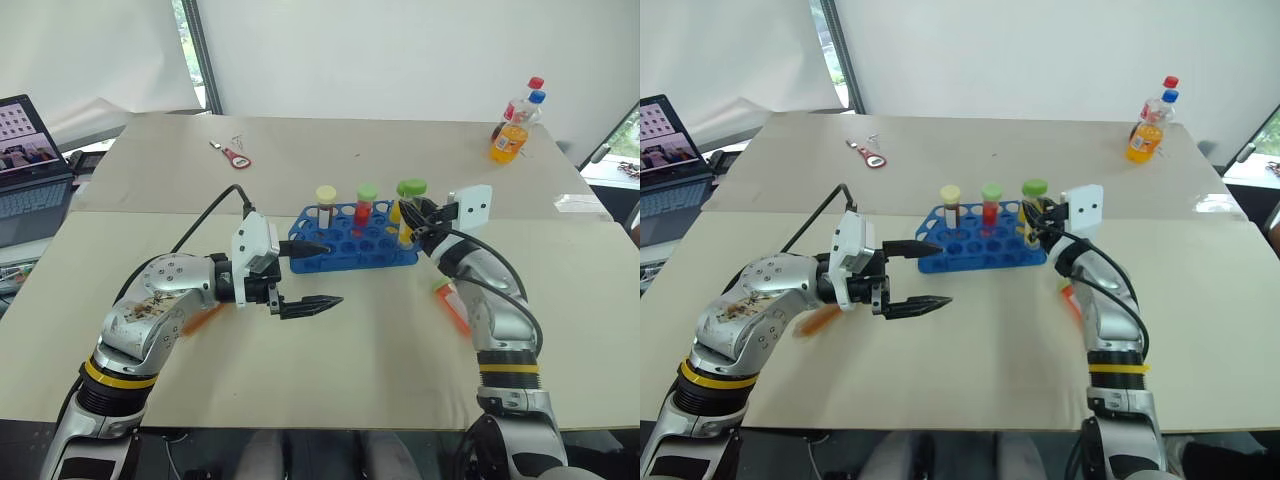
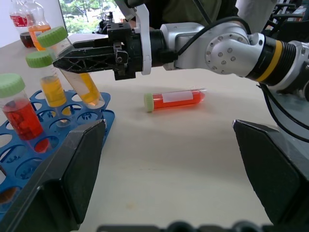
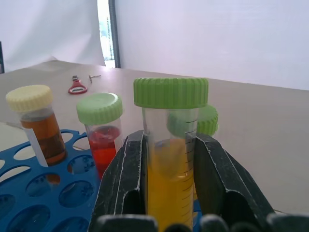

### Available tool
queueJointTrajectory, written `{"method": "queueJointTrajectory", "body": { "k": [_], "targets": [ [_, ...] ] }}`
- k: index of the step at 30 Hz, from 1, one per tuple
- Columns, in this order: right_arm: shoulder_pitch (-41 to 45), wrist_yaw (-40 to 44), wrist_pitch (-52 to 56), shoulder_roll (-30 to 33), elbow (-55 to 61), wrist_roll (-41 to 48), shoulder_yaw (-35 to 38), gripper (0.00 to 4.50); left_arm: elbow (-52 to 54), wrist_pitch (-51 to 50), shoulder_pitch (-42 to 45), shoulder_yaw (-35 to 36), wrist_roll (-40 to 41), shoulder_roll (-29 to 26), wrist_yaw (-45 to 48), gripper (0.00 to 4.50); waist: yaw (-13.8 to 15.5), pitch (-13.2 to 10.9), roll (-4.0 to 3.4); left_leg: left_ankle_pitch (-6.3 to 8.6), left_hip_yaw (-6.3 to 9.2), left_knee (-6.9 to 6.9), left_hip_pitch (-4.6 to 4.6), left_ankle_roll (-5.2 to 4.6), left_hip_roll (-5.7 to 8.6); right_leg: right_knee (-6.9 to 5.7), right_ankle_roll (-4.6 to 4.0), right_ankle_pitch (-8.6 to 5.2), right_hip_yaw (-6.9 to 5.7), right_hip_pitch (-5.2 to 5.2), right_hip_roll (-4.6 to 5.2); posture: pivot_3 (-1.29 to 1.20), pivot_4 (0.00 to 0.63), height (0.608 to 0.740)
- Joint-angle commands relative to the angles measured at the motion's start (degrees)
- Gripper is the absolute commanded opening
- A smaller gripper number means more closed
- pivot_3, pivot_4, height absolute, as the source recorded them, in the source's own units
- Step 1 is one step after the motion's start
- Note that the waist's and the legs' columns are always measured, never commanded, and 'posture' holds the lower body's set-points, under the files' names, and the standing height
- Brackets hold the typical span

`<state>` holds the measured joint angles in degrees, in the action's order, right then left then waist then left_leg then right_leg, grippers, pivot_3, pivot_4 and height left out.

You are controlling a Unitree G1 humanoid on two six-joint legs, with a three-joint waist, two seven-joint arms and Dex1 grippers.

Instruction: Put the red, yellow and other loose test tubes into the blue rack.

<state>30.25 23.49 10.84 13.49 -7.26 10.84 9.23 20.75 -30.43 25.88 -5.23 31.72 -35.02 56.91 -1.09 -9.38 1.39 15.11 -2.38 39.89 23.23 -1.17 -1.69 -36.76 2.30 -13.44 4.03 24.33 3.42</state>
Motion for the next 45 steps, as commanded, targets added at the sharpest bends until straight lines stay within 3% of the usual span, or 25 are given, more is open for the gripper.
{"method": "queueJointTrajectory", "body": {
  "k": [1, 9, 11, 16, 25, 29, 36, 40, 45],
  "targets": [
    [-1.1, -2.96, -3.37, -1.28, 0.23, -0.51, 0.1, 0.94, 2.04, 0.08, 0.19, 0.87, 0.87, 0.14, -0.46, 4.5, 0.02, 0.0, 0.0, 0.0, 0.0, 0.0, -0.01, 0.01, 0.0, 0.0, 0.0, 0.0, 0.0, 0.0, 0.0, 0.0, 0.15, 0.74],
    [-5.75, -6.54, -8.7, -5.46, 1.95, -1.13, -1.32, 0.94, 1.71, -0.85, 0.6, 0.15, 0.1, 1.06, -2.5, 4.5, -0.14, 0.01, -0.01, 0.0, 0.03, -0.02, -0.05, 0.01, -0.01, -0.01, 0.0, 0.0, 0.0, -0.03, -0.01, 0.0, 0.15, 0.74],
    [-6.39, -7.41, -9.12, -5.37, 2.16, -1.72, -1.57, 1.97, 1.67, -0.84, 0.76, -0.12, -0.06, 1.31, -2.88, 4.5, -0.19, 0.01, -0.01, 0.0, 0.03, -0.03, -0.05, 0.01, -0.01, -0.01, 0.0, 0.0, 0.0, -0.03, -0.01, 0.0, 0.15, 0.74],
    [-8.04, -6.87, -3.76, -1.27, 6.33, -3.14, -2.74, 3.63, 1.06, -0.35, 1.18, -0.87, -1.09, 2.3, -4.1, 4.5, -0.03, 0.01, -0.01, 0.0, 0.02, -0.04, -0.02, 0.01, 0.0, 0.0, -0.01, 0.0, 0.01, -0.01, 0.0, 0.0, 0.15, 0.74],
    [-20.07, -3.88, 16.52, 10.01, 30.78, 0.39, -0.53, 3.63, -0.47, 1.42, 1.16, -2.29, -3.51, 3.87, -4.61, 4.5, 0.29, 0.01, -0.01, 0.0, 0.04, -0.05, 0.01, 0.0, 0.01, 0.07, -0.01, -0.01, 0.0, -0.01, -0.01, 0.0, 0.15, 0.74],
    [-18.38, -2.6, 41.61, 22.31, 43.07, 0.27, -0.12, 3.63, -1.09, 3.36, 1.15, -2.77, -3.61, 2.7, -0.92, 4.5, 0.19, -0.01, -0.05, -0.01, 0.0, 0.02, 0.01, 0.0, 0.02, 0.05, -0.01, -0.02, 0.08, 0.0, -0.01, 0.0, 0.15, 0.74],
    [-8.1, 9.95, 63.63, 38.12, 40.3, 11.16, -3.04, 3.63, -1.1, 7.81, 0.0, -4.61, -4.8, -3.8, 9.68, 4.5, 0.15, -0.01, -0.02, 0.0, -0.03, -0.03, -0.03, -0.01, -0.04, 0.12, -0.11, -0.08, 0.01, -0.03, -0.11, 0.0, 0.15, 0.74],
    [-0.15, 18.1, 71.05, 48.05, 33.7, 15.99, -9.47, 3.63, 0.4, 10.8, -2.75, -5.48, -6.62, -7.57, 13.43, 4.5, 0.2, -0.02, -0.03, 0.01, -0.03, -0.07, 0.04, -0.03, -0.02, 0.26, -0.1, -0.08, 0.03, 0.01, -0.06, 0.0, 0.15, 0.74],
    [3.71, 20.36, 72.25, 50.74, 29.78, 16.9, -15.56, 3.63, 2.7, 10.55, -4.4, -6.32, -7.24, -6.5, 11.57, 4.5, 0.52, -0.02, 0.02, 0.04, -0.02, -0.07, 0.16, -0.08, -0.06, 0.54, -0.08, -0.07, -0.11, -0.08, -0.06, 0.0, 0.15, 0.74]
  ]
}}
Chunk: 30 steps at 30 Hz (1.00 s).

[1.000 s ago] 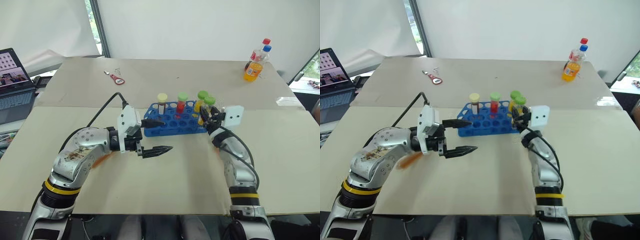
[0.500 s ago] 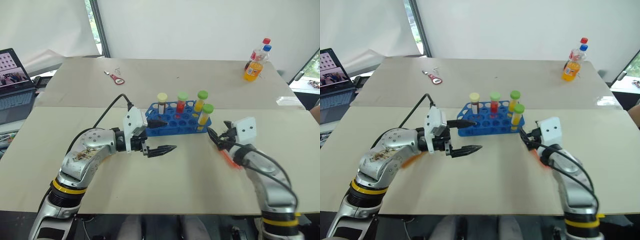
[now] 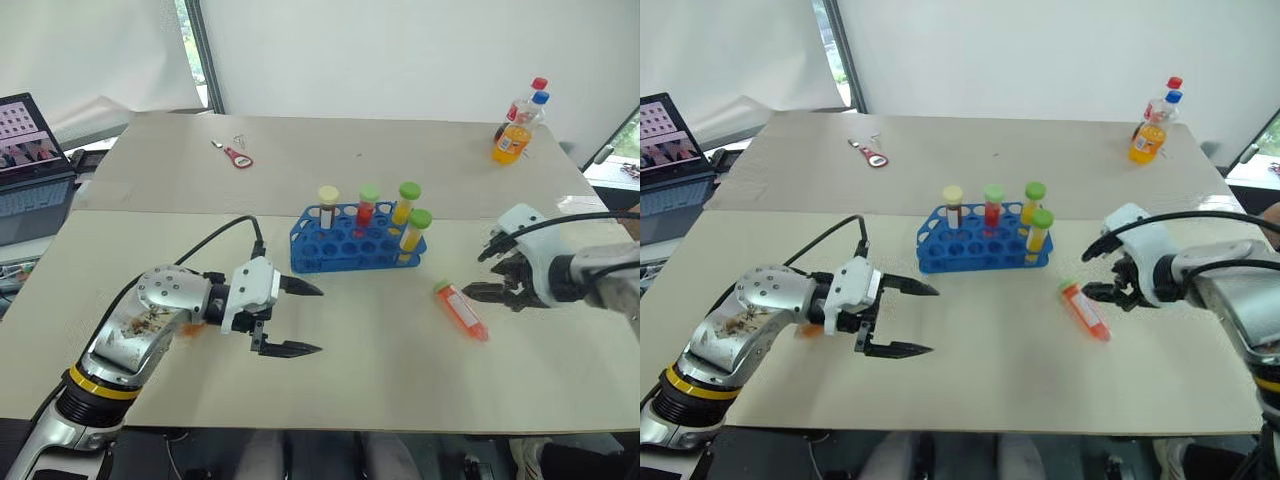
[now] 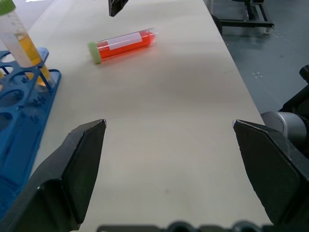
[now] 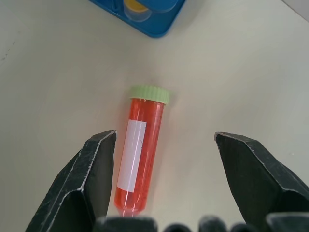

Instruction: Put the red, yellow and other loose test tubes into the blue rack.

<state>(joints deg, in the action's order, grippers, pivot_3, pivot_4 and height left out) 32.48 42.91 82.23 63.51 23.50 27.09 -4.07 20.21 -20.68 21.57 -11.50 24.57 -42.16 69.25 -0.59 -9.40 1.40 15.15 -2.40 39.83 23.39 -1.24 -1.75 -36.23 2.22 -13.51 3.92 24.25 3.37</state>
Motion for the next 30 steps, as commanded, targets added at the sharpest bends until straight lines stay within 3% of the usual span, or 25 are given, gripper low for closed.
{"method": "queueJointTrajectory", "body": {
  "k": [1, 15, 18, 23, 30],
  "targets": [
    [1.91, 0.92, 0.9, 0.65, -1.55, 0.53, -3.04, 3.63, 3.72, 0.51, -0.23, -0.2, -0.05, 0.85, -1.13, 4.5, 0.0, 0.0, 0.0, 0.0, 0.0, 0.0, 0.03, -0.01, 0.01, 0.02, 0.01, 0.01, 0.0, 0.01, 0.01, 0.0, 0.15, 0.74],
    [14.11, 2.56, -2.59, -5.48, -18.61, -4.69, -20.31, 3.63, 7.66, -1.52, -1.95, -2.12, -0.77, 3.99, -6.35, 4.5, -0.05, 0.0, -0.01, 0.01, 0.08, 0.01, 0.07, -0.02, 0.02, 0.02, 0.05, 0.04, 0.04, 0.07, 0.02, 0.0, 0.15, 0.74],
    [14.82, 3.2, -4.47, -6.66, -20.68, -6.16, -22.27, 2.87, 7.91, -1.61, -2.1, -2.43, -1.05, 4.25, -7.02, 4.5, -0.08, 0.0, -0.01, 0.01, 0.07, 0.02, 0.07, -0.02, 0.03, 0.02, 0.06, 0.04, 0.04, 0.07, 0.03, 0.0, 0.15, 0.74],
    [14.89, 4.44, -5.76, -7.16, -21.96, -7.35, -23.22, 1.12, 8.19, -1.97, -2.15, -2.76, -1.09, 4.38, -7.63, 4.5, -0.12, 0.0, -0.01, 0.01, 0.08, 0.02, 0.06, -0.02, 0.02, 0.0, 0.06, 0.05, 0.04, 0.08, 0.02, 0.0, 0.15, 0.74],
    [13.61, 5.14, -5.66, -5.74, -20.88, -7.49, -20.93, 0.99, 6.79, -1.41, -1.17, -2.41, -1.38, 3.75, -6.77, 4.5, -0.09, 0.0, -0.01, 0.01, 0.08, 0.02, 0.06, -0.02, 0.02, -0.01, 0.05, 0.05, 0.04, 0.07, 0.02, 0.0, 0.15, 0.74]
  ]
}}
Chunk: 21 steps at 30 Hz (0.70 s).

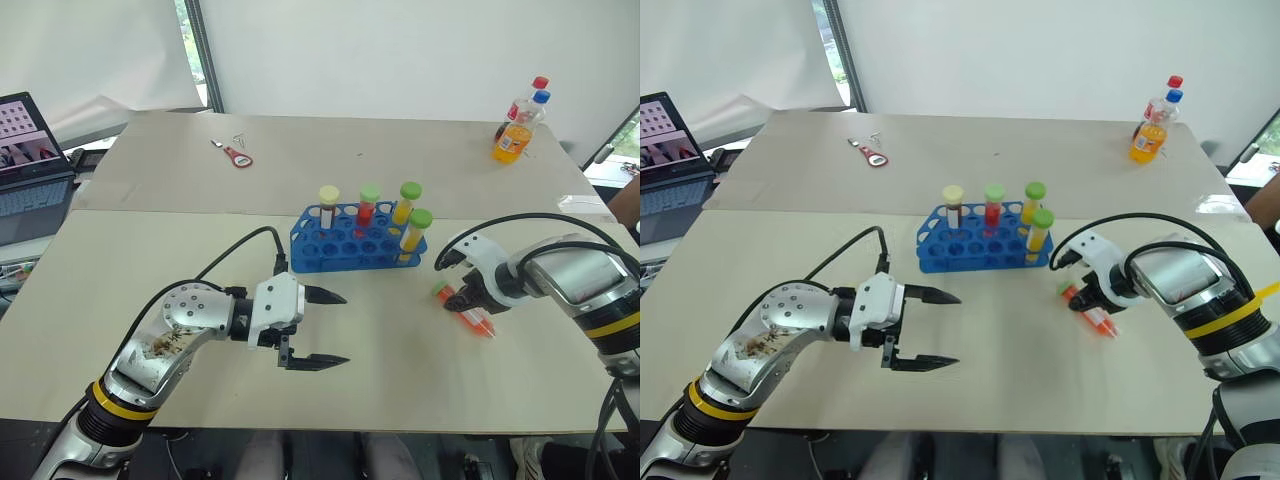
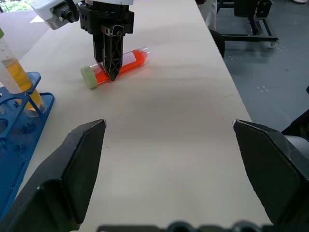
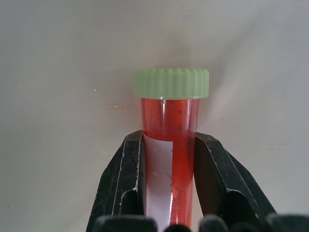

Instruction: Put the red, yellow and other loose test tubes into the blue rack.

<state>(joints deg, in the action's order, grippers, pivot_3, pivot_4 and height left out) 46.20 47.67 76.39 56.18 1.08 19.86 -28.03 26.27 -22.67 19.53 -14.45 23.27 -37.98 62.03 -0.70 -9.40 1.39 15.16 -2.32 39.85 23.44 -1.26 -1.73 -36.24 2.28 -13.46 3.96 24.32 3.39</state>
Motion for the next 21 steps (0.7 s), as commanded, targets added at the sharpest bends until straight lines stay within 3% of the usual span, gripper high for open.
{"method": "queueJointTrajectory", "body": {
  "k": [1, 7, 10, 13, 15, 21],
  "targets": [
    [-0.46, 0.68, 0.67, 2.32, 2.49, 0.23, 3.85, 0.99, 0.54, 0.74, 0.87, 0.66, -0.16, -0.61, 0.63, 4.5, 0.06, 0.0, 0.0, 0.0, 0.0, 0.0, 0.0, 0.0, 0.0, 0.0, 0.0, 0.0, 0.0, 0.0, 0.0, 0.0, 0.15, 0.74],
    [-5.06, 4.54, -1.2, 7.68, 12.58, 4.32, 10.56, 0.99, -0.01, 1.04, 1.12, 1.13, -0.1, -1.04, 1.5, 4.5, 0.29, 0.0, -0.01, 0.01, 0.03, 0.0, 0.06, -0.02, 0.0, 0.03, 0.0, 0.0, -0.01, 0.04, 0.02, 0.0, 0.15, 0.74],
    [-9.21, 3.37, -1.74, 6.42, 19.88, 7.33, 19.34, 0.99, -0.55, 0.8, 1.36, 2.17, 0.83, -1.2, 2.03, 4.5, 0.01, 0.0, 0.0, 0.01, 0.03, 0.0, 0.02, -0.02, -0.03, 0.0, 0.0, 0.0, -0.01, 0.02, -0.01, 0.0, 0.15, 0.74],
    [-14.91, -0.09, -0.76, -2.52, 27.08, 12.63, 33.64, 0.99, -0.99, -0.51, 1.18, 4.22, 2.34, -1.43, 1.83, 4.5, -0.09, 0.01, 0.02, 0.01, 0.09, 0.0, 0.01, -0.02, -0.08, -0.02, 0.0, 0.0, -0.03, -0.01, -0.08, 0.0, 0.15, 0.74],
    [-18.63, -2.96, -4.47, -9.44, 30.92, 14.27, 39.33, 0.99, -1.39, -0.64, 0.72, 5.49, 2.71, -1.87, 1.66, 4.5, -0.01, 0.01, 0.02, 0.01, 0.12, 0.0, 0.0, -0.02, -0.07, -0.05, 0.0, 0.0, -0.02, -0.02, -0.09, 0.0, 0.15, 0.74],
    [-22.92, -16.27, -20.93, -25.3, 34.93, 7.98, 39.17, 0.99, -3.7, -0.82, 1.29, 8.49, 2.74, -0.06, -1.84, 4.5, 0.06, 0.01, 0.01, -0.01, 0.12, 0.08, 0.02, 0.01, 0.02, -0.06, 0.06, 0.03, -0.01, -0.05, 0.0, 0.0, 0.15, 0.74]
  ]
}}
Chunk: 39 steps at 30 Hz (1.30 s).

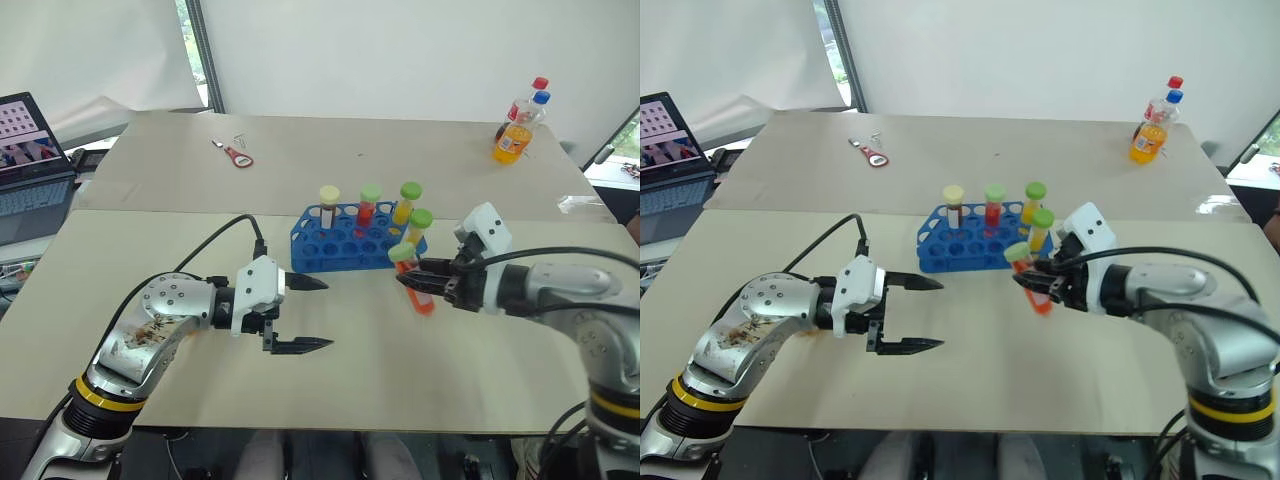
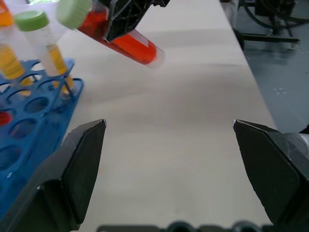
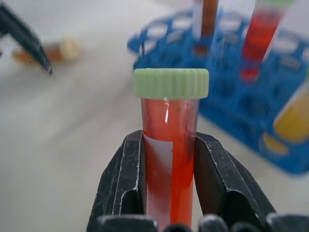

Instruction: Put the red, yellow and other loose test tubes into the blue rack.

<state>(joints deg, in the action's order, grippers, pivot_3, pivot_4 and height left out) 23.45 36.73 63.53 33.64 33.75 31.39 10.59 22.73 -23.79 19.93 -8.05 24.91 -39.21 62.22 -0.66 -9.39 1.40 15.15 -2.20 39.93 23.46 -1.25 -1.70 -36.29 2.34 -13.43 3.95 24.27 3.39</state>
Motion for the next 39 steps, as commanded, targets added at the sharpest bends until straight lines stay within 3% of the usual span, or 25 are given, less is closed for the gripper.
{"method": "queueJointTrajectory", "body": {
  "k": [1, 9, 17, 29, 39],
  "targets": [
    [-0.21, -7.66, -11.8, -5.14, 1.35, -5.65, -0.87, 0.99, -0.82, 0.92, 1.35, 2.74, 0.67, 2.65, -3.99, 4.5, 0.05, 0.01, 0.0, 0.0, 0.0, 0.01, 0.0, 0.01, 0.01, -0.02, 0.01, 0.0, 0.0, 0.0, 0.01, 0.0, 0.15, 0.74],
    [1.63, -14.66, -37.77, -17.55, -14.27, -18.26, -11.19, 0.99, -3.31, -0.29, 2.63, 5.93, 0.53, 7.23, -11.25, 4.5, -0.21, 0.01, 0.01, -0.03, -0.03, -0.03, -0.06, 0.05, 0.01, -0.32, -0.02, 0.02, 0.0, 0.07, -0.02, 0.0, 0.15, 0.74],
    [4.4, -18.77, -51.93, -23.85, -27.86, -23.8, -13.01, 0.99, -1.34, -1.52, 1.47, 5.4, 0.0, 5.28, -11.55, 4.5, -0.26, 0.01, 0.01, -0.05, -0.04, -0.04, -0.1, 0.09, 0.01, -0.42, -0.04, 0.02, 0.01, 0.08, 0.0, 0.0, 0.15, 0.74],
    [4.19, -23.07, -60.23, -26.43, -36.44, -29.01, -13.87, 0.99, 1.53, -5.6, 2.12, 5.61, 1.57, 5.89, -13.81, 4.5, -0.36, 0.01, 0.0, -0.07, -0.03, -0.07, -0.17, 0.12, 0.0, -0.46, -0.05, 0.02, 0.01, 0.06, -0.01, 0.0, 0.15, 0.74],
    [1.4, -29.09, -66.86, -32.73, -40.97, -29.61, -13.33, 0.99, 2.13, -9.56, 4.03, 6.48, 3.89, 7.86, -18.01, 4.5, -0.65, 0.02, 0.0, -0.08, 0.01, -0.09, -0.19, 0.15, 0.0, -0.49, -0.07, 0.02, 0.02, 0.07, -0.01, 0.0, 0.15, 0.74]
  ]
}}
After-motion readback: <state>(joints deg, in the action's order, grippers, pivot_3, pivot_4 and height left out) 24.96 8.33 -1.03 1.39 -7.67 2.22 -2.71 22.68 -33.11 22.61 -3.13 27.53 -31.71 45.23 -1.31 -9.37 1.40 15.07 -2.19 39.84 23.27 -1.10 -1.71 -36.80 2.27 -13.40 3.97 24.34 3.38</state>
